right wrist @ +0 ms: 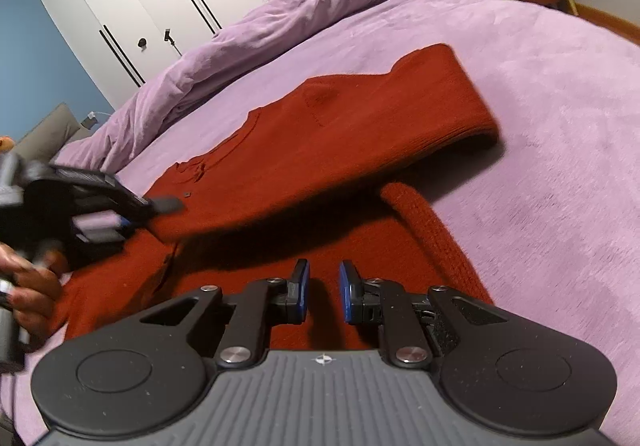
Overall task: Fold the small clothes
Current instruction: 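Grasp the other sleeve cuff with the left tool and fold it across the body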
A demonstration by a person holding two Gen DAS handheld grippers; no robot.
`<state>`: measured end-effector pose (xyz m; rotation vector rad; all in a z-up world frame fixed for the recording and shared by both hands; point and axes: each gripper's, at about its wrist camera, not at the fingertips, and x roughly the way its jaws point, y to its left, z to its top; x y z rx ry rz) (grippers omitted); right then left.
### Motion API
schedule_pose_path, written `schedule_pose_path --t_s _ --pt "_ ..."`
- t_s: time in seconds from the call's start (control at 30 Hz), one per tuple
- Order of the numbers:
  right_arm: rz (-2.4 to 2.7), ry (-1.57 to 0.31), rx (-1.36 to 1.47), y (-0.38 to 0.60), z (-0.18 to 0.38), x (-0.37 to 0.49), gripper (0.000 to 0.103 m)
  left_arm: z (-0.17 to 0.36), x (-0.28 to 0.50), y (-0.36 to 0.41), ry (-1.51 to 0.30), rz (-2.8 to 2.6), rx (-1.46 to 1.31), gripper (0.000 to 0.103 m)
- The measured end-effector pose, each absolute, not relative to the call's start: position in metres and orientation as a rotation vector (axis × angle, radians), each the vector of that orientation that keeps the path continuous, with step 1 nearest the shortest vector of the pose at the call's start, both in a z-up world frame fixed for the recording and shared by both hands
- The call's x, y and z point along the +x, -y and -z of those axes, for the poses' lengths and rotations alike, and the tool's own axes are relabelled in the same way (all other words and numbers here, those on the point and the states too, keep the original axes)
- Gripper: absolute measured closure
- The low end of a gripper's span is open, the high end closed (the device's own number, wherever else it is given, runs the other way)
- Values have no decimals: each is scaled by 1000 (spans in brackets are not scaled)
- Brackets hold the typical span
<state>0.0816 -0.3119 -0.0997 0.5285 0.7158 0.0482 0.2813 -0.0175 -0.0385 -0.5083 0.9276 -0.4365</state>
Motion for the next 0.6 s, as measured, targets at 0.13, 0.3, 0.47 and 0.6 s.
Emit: schedule_pose_path --t_s 0.13,0.3,0.47,0.6 --pt "7 -716 457 312 97 84 94 5 282 -3 -768 294 -208 96" --pt "79 -719 391 315 94 87 94 10 290 -33 -732 89 3 96" --pt "6 -702 478 323 74 95 77 35 292 -64 -803 73 -123 96" --pt "19 -665 445 323 59 129 62 45 291 -75 -821 73 -195 96"
